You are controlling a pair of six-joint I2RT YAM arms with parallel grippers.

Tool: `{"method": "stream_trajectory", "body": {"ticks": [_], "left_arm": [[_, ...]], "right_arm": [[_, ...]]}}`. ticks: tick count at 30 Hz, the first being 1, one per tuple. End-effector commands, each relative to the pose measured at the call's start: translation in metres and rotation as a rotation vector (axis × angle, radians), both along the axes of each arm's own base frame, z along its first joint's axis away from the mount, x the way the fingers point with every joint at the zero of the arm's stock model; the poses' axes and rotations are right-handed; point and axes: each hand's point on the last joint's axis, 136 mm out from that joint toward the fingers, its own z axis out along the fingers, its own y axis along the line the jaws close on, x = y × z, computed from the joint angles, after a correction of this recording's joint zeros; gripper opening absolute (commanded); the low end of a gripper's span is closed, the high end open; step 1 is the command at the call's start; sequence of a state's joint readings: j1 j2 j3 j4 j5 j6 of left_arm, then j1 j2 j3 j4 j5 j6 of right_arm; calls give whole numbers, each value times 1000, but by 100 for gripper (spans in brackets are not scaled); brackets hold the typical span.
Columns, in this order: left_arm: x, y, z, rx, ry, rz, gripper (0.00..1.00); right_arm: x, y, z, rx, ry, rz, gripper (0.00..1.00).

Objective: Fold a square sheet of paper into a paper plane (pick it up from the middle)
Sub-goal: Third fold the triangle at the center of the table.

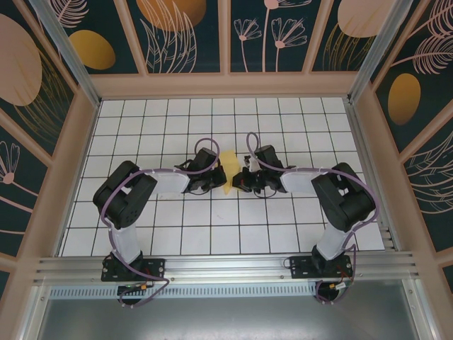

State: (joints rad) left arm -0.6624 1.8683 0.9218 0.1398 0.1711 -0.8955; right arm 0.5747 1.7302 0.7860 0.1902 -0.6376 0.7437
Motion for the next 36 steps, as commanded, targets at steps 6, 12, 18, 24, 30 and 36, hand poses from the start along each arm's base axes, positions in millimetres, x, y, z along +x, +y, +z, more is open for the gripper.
{"method": "stream_trajectory", "body": {"ticks": [6, 12, 18, 24, 30, 36], "left_arm": [[-21, 38, -43, 146, 97, 77, 0], [-21, 39, -43, 144, 99, 82, 0], [-21, 38, -43, 143, 97, 84, 0], [-21, 38, -42, 142, 95, 86, 0], [-19, 37, -38, 135, 87, 86, 0], [-17, 35, -34, 130, 77, 84, 0]], "right_arm": [[-5, 16, -8, 28, 20, 43, 0], [-7, 17, -14, 23, 29, 54, 0], [-7, 18, -21, 19, 41, 60, 0], [-5, 19, -16, 27, 23, 59, 0], [-6, 16, -25, -6, 40, 53, 0], [-7, 12, -33, -35, 53, 48, 0]]}}
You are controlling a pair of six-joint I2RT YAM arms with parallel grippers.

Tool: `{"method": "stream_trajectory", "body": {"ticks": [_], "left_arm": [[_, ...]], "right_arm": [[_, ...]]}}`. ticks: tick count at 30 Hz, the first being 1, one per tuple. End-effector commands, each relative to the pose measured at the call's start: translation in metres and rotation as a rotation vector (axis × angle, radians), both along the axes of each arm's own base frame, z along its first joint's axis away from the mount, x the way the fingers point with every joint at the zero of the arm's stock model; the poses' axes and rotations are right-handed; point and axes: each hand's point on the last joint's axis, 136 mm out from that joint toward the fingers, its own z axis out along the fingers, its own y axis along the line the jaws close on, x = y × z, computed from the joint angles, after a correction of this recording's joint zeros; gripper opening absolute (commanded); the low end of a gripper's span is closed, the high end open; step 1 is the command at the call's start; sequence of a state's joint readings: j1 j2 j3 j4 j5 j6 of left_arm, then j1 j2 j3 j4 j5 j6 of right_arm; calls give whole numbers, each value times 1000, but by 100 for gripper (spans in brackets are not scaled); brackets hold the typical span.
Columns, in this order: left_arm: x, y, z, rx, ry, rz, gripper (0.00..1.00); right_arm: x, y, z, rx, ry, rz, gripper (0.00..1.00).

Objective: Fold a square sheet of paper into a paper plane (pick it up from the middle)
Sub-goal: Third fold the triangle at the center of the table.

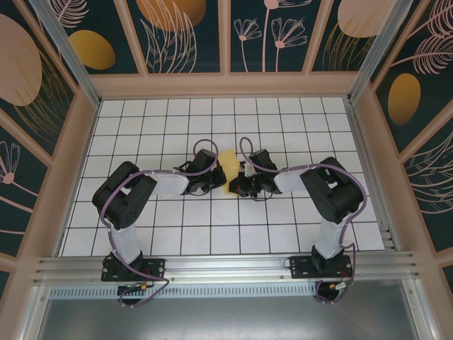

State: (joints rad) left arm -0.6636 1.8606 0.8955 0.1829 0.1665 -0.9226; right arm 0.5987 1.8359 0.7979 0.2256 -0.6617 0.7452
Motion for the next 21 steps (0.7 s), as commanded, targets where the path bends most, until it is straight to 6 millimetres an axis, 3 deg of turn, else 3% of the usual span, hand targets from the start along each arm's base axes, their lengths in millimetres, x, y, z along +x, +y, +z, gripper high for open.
{"method": "stream_trajectory", "body": {"ticks": [1, 9, 17, 21], "left_arm": [[-16, 35, -34, 152, 86, 59, 0], [-16, 35, -35, 156, 85, 61, 0], [-16, 35, -35, 154, 86, 60, 0], [-16, 34, -35, 153, 86, 59, 0]], "right_arm": [[2, 2, -5, -25, -4, 9, 0], [3, -1, -4, -50, -12, 8, 0], [5, 6, 27, 41, -97, 26, 0], [4, 8, 27, 49, -93, 32, 0]]}}
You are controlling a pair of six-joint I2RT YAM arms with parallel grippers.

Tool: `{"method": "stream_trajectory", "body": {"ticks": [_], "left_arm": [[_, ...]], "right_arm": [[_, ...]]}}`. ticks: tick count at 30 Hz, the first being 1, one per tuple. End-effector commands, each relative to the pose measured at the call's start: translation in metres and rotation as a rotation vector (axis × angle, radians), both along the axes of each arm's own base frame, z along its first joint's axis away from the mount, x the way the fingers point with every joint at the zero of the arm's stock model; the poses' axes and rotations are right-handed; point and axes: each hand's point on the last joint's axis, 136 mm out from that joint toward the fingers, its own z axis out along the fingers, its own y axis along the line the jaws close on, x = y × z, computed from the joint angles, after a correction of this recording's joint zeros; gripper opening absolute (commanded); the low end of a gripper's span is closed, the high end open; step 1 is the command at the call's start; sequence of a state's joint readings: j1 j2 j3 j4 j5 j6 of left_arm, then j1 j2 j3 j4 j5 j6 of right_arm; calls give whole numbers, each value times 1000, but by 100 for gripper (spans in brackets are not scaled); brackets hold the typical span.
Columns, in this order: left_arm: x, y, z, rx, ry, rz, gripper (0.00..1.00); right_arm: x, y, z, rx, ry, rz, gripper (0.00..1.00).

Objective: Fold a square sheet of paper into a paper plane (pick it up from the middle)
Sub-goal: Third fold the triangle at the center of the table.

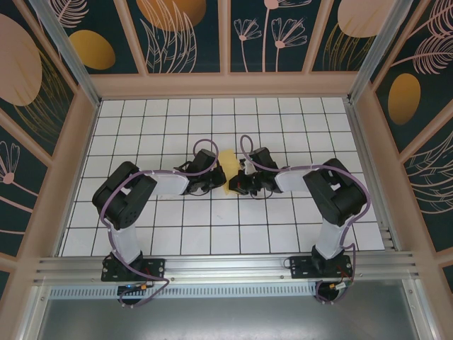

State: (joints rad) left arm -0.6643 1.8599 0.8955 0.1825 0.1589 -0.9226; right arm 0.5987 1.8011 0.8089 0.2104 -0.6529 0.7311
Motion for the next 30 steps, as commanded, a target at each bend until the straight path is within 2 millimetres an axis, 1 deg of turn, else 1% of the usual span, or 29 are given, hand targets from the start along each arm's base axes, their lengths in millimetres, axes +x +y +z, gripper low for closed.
{"method": "stream_trajectory", "body": {"ticks": [1, 7, 14, 22, 30], "left_arm": [[-16, 33, -35, 146, 89, 54, 0], [-16, 34, -35, 146, 89, 55, 0], [-17, 34, -36, 149, 91, 58, 0], [-16, 35, -35, 151, 90, 64, 0], [-15, 34, -34, 148, 89, 69, 0]], "right_arm": [[-1, 6, 11, 35, -48, 31, 0], [-4, 6, -5, 3, -7, 32, 0], [-7, 6, -18, -27, 24, 37, 0], [-11, 1, -26, -73, 33, 46, 0], [-18, 1, -34, -116, 38, 67, 0]]}}
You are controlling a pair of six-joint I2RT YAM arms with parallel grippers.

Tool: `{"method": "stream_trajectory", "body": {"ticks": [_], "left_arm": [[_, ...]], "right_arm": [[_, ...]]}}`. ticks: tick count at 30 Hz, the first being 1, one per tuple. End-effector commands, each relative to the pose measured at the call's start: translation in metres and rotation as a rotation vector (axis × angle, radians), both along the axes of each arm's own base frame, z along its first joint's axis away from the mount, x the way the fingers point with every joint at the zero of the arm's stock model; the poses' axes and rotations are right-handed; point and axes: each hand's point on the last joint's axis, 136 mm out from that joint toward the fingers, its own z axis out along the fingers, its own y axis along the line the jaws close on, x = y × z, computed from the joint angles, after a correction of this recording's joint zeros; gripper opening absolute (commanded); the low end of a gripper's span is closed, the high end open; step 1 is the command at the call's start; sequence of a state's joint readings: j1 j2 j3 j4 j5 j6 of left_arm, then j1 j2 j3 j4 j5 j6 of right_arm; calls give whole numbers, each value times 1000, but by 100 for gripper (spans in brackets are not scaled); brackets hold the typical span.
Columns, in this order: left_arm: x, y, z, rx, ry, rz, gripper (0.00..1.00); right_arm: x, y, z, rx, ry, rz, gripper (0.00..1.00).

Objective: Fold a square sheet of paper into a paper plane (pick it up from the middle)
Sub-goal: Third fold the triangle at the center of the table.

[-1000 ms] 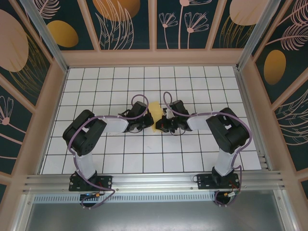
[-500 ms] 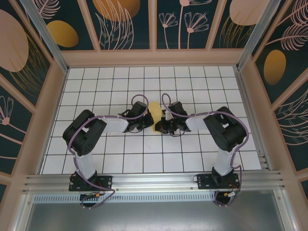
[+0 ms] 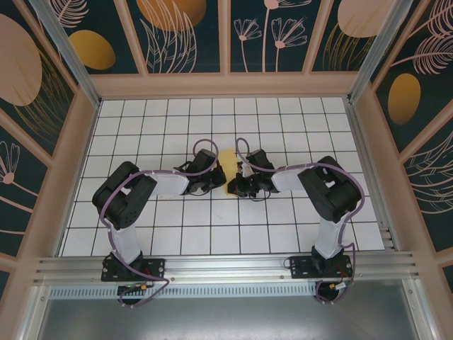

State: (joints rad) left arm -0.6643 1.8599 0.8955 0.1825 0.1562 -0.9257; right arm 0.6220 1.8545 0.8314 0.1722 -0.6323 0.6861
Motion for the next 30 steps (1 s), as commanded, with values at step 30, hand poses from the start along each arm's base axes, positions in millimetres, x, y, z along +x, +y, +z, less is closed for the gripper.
{"method": "stream_trajectory", "body": {"ticks": [30], "left_arm": [[-12, 32, -30, 151, 81, 63, 0]], "right_arm": [[51, -13, 12, -68, -105, -77, 0]]}}
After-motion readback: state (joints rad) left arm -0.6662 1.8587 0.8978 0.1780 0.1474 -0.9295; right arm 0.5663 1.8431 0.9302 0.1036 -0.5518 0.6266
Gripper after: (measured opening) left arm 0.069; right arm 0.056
